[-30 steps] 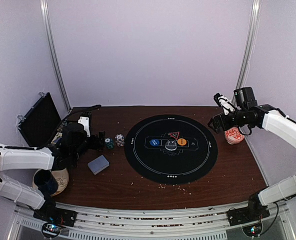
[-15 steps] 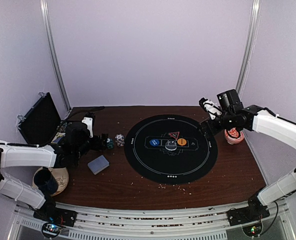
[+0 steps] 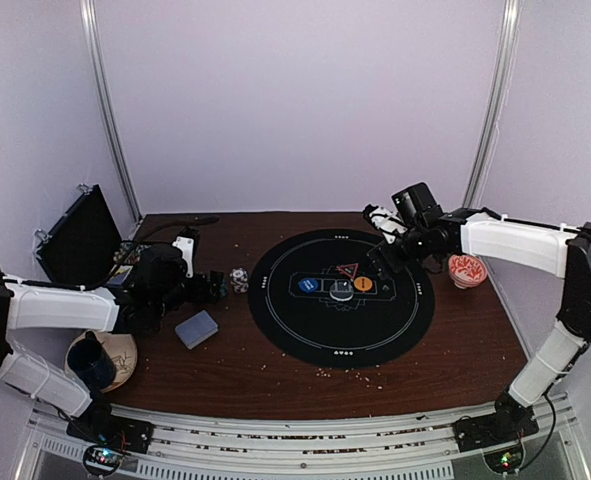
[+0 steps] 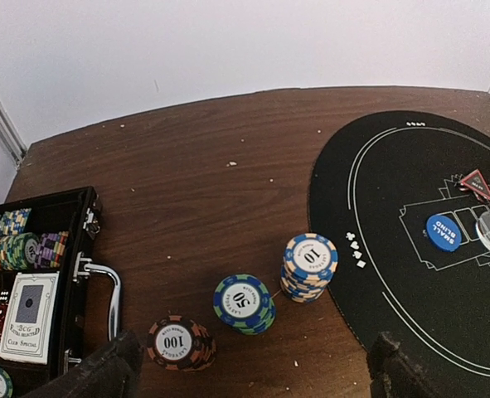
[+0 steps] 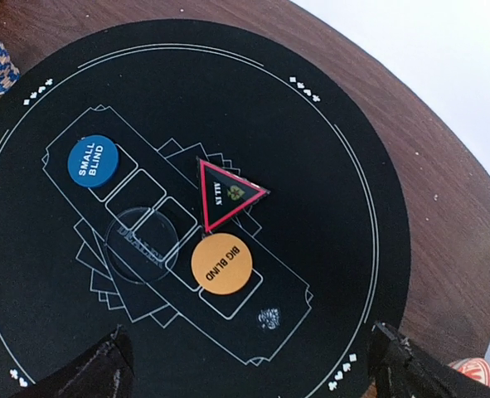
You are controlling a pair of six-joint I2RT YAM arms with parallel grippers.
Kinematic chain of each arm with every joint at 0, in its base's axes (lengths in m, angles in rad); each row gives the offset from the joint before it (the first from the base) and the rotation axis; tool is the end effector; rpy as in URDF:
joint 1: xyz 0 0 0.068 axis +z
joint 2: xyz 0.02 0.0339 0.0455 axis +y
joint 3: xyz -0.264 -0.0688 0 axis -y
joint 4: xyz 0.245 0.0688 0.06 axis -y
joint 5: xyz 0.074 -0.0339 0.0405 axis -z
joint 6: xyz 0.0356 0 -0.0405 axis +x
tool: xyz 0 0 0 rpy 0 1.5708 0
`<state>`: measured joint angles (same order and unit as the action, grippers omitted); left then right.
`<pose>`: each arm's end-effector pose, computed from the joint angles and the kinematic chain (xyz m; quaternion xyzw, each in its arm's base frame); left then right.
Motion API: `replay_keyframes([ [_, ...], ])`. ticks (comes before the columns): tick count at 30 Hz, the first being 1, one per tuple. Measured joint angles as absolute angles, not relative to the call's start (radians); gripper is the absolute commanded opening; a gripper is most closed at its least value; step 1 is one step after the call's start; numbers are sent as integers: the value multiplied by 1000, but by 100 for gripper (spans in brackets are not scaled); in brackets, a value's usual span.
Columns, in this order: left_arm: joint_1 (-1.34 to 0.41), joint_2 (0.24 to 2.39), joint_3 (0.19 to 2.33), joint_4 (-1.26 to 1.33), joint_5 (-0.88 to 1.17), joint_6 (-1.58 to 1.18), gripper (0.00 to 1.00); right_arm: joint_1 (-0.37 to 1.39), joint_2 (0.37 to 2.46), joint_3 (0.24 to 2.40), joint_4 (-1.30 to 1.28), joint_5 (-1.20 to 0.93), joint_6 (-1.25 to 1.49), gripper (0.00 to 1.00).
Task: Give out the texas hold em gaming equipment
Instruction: Pick up the dealer button from the community card area.
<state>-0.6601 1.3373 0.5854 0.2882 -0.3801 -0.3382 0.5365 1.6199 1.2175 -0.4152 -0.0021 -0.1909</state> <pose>0.2250 -0.1579 0.1989 0.0358 0.8405 -0.1060 0.5302 0.3067 0.1825 0.2565 -0.3312 0.8690 0.0642 0.3621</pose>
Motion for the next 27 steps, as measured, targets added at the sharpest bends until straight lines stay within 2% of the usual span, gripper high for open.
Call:
replay_keyframes([
  [12,-663,1340,586,288,-377,-339,98,597,1896,1487,-392,-52,-135,95],
  [27,-668,1308,586,291,-379,-339,98,643,1994,1440,-418,-50,-128,88],
])
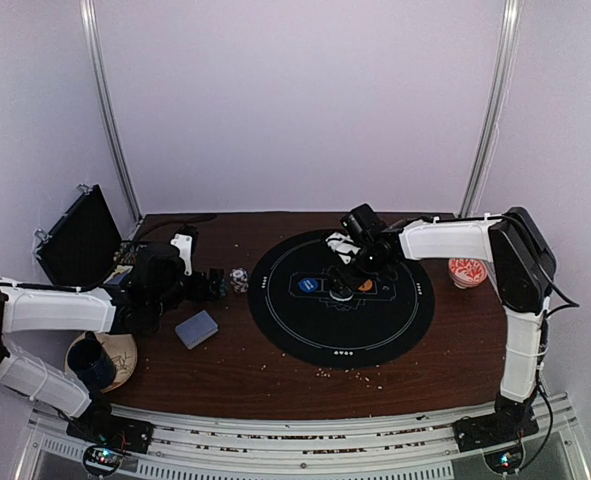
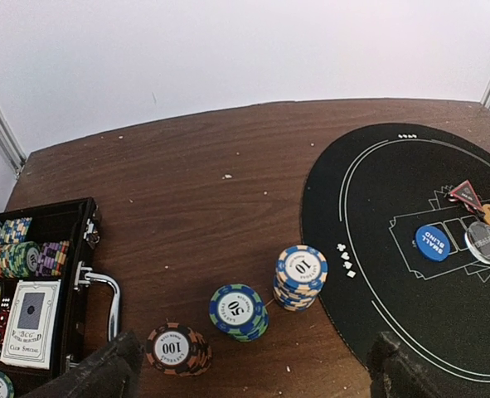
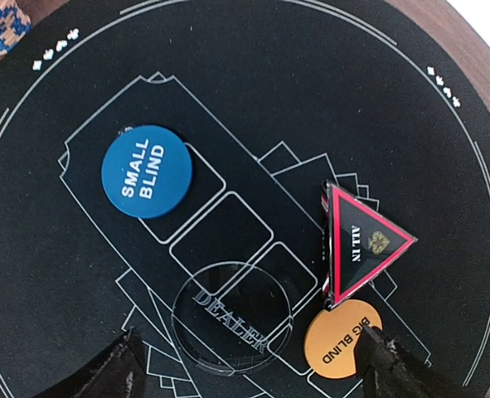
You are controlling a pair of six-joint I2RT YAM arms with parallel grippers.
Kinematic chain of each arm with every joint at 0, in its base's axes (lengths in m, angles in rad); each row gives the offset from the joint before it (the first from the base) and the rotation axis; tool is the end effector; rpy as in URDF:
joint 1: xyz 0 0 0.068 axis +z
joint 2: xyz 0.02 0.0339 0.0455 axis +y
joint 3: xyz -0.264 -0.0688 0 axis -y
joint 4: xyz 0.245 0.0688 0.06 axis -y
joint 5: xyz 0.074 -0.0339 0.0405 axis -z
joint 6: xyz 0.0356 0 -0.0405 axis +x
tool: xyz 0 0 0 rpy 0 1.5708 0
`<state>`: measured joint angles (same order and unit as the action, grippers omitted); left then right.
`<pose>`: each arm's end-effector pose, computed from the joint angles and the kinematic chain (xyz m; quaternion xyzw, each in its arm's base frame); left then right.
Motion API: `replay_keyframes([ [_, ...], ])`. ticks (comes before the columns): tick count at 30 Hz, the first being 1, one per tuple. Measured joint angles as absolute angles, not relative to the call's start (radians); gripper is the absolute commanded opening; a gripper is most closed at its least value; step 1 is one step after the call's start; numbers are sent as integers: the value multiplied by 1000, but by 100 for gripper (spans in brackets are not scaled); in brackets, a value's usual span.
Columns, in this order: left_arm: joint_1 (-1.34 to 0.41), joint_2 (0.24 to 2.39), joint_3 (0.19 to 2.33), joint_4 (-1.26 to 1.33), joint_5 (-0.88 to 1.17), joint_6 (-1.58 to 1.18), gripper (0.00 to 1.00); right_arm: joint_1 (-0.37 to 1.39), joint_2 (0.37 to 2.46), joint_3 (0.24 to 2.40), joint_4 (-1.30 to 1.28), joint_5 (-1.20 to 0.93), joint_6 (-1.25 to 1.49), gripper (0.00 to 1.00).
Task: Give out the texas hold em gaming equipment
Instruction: Pick up the dealer button from the community card area.
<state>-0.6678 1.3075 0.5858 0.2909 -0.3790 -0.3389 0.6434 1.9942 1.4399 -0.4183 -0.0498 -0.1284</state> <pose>0.2218 -0.1582 0.2069 0.0351 0.8323 -0.1167 0.5407 0.3430 0.2594 0.1857 -0.3664 0.8823 0.0980 0.2788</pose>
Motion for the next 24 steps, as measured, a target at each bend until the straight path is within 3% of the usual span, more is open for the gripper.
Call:
replay_keyframes([
  [24,-669,1330,586,290,-390,-339,98,642,2076,1439,-460,-128,-153,78],
])
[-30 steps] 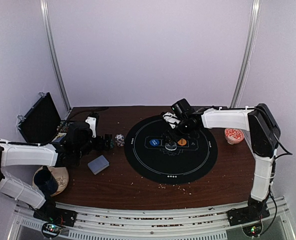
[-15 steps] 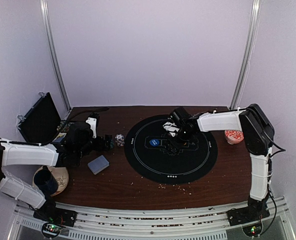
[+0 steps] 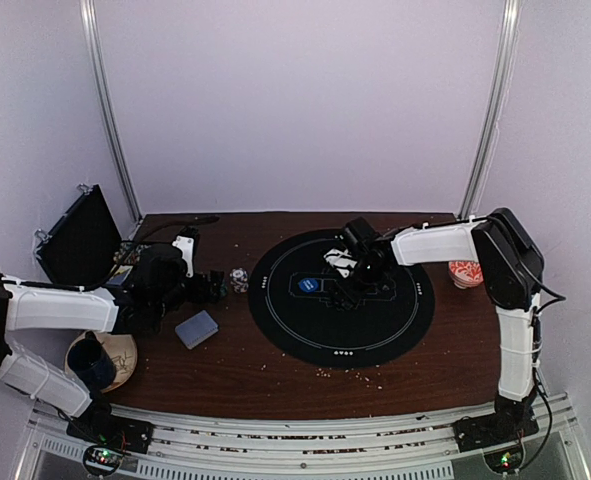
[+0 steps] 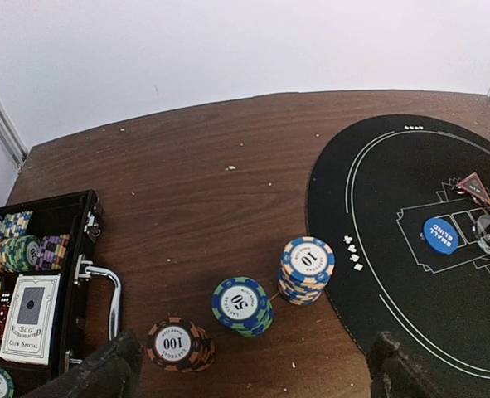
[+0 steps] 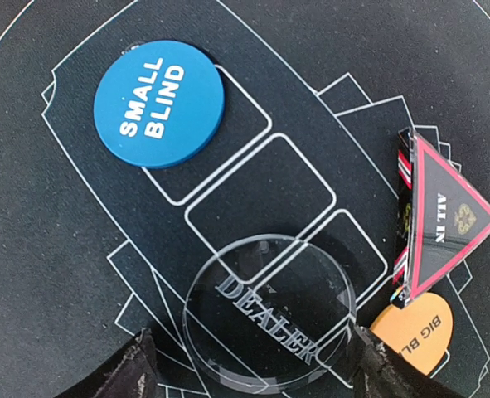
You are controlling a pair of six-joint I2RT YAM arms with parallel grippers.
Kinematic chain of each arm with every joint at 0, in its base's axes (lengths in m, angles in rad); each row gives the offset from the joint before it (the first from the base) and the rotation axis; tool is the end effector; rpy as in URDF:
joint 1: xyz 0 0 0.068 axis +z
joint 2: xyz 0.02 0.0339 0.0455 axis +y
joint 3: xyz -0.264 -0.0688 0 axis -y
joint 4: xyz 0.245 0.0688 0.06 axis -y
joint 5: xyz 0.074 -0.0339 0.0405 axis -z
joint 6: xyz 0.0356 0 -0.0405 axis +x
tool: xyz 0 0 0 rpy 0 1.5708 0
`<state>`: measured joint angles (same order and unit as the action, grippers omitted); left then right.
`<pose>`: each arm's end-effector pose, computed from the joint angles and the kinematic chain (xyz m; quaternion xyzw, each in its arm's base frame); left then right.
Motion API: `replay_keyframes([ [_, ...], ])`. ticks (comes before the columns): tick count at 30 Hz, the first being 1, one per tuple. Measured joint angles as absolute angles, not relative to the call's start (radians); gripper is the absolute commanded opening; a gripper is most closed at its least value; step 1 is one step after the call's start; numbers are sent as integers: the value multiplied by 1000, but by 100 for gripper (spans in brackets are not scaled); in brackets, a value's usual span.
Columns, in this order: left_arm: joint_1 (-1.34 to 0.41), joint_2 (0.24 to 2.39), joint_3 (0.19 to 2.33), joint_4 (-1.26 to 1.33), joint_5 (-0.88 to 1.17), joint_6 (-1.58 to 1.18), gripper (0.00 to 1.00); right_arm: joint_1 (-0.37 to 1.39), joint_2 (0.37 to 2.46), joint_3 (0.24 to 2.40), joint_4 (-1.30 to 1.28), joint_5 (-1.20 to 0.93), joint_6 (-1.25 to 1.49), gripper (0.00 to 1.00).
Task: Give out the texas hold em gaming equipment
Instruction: Pick up the dealer button from the community card area.
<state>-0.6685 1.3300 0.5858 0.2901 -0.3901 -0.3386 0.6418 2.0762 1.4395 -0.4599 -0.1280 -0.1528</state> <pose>0.2234 -0.1592 0.2012 0.0353 0.8376 -0.1068 0.5345 0.3420 0.2613 0.1498 -0.3892 0.8887 0.1171 0.2124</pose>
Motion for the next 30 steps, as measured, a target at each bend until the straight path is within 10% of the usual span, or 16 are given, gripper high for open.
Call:
replay_keyframes([
  [12,-669,1330,586,290,-394,-339,98,630,2097,1455,-438,-159,-136,56],
  [30,-670,1330,586,290,-411,-339,98,696,2071,1583,-467,-153,-154,51],
])
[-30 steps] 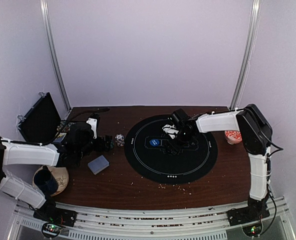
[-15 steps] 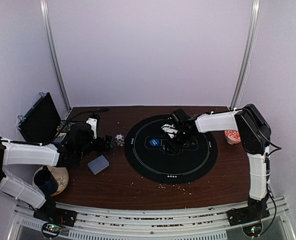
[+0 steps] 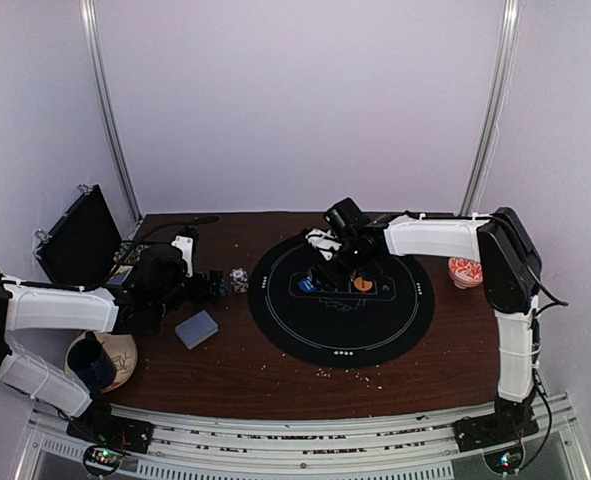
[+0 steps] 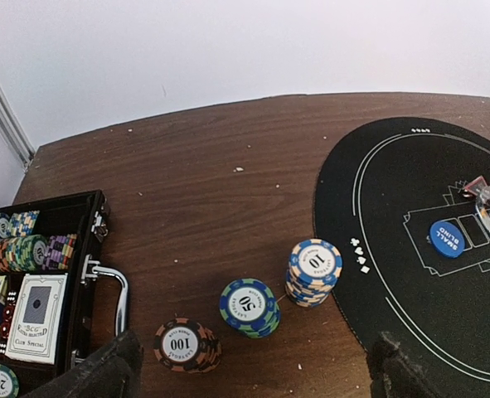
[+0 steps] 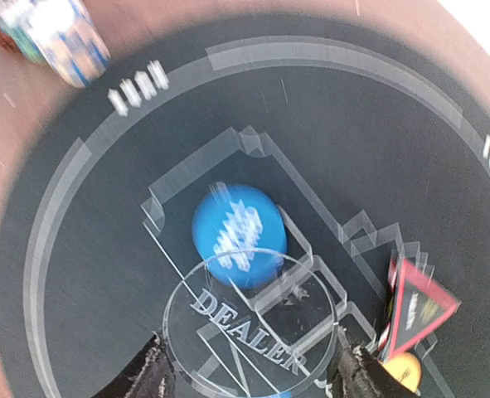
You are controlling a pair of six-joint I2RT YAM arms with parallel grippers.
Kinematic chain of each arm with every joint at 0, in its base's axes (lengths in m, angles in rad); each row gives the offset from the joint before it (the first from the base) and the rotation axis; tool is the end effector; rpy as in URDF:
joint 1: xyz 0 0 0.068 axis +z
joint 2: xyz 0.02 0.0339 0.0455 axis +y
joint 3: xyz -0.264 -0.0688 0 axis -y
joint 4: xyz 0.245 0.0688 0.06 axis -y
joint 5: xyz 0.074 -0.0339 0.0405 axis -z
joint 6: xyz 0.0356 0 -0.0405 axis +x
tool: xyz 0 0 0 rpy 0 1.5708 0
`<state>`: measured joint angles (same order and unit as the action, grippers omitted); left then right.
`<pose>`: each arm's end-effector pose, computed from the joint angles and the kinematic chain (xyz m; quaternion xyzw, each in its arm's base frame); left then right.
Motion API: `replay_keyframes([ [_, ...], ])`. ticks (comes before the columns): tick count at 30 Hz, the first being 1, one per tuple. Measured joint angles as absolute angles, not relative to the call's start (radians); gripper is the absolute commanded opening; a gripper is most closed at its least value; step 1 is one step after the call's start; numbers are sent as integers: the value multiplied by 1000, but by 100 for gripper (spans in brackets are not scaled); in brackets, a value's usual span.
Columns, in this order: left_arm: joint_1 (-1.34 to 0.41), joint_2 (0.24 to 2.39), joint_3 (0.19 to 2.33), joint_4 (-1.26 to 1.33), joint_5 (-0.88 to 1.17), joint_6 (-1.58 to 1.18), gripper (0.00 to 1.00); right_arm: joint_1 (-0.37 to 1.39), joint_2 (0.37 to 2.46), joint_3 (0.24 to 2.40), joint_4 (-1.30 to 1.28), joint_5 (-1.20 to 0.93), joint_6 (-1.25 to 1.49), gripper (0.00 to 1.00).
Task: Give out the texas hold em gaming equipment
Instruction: Pick up the dealer button from the community card area, then place the dealer button in the dealer area.
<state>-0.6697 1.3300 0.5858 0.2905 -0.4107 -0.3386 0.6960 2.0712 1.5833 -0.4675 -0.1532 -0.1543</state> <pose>0.2235 -0.1588 0.2013 0.0302 0.8367 -0.0992 0.5378 0.3451 0.2954 0.1941 -0.4130 0.8561 0.1511 0.2715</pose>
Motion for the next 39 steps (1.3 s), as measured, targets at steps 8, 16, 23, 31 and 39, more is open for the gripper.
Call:
replay_keyframes([
  [8,-670,1330,586,291,-430,-337,98,738,2194,1862,-438,-180,-154,50],
  [16,-670,1330,586,291,-438,-334,98,757,2389,1963,-450,-186,-153,50],
  [23,-670,1330,586,295,-447,-332,98,792,2457,2065,-495,-187,-157,50],
  [31,-670,1330,586,298,-450,-331,98,808,2489,2139,-499,-186,-159,51],
  [39,-670,1345,586,298,-450,-331,98,808,2551,2172,-509,-187,-159,51],
])
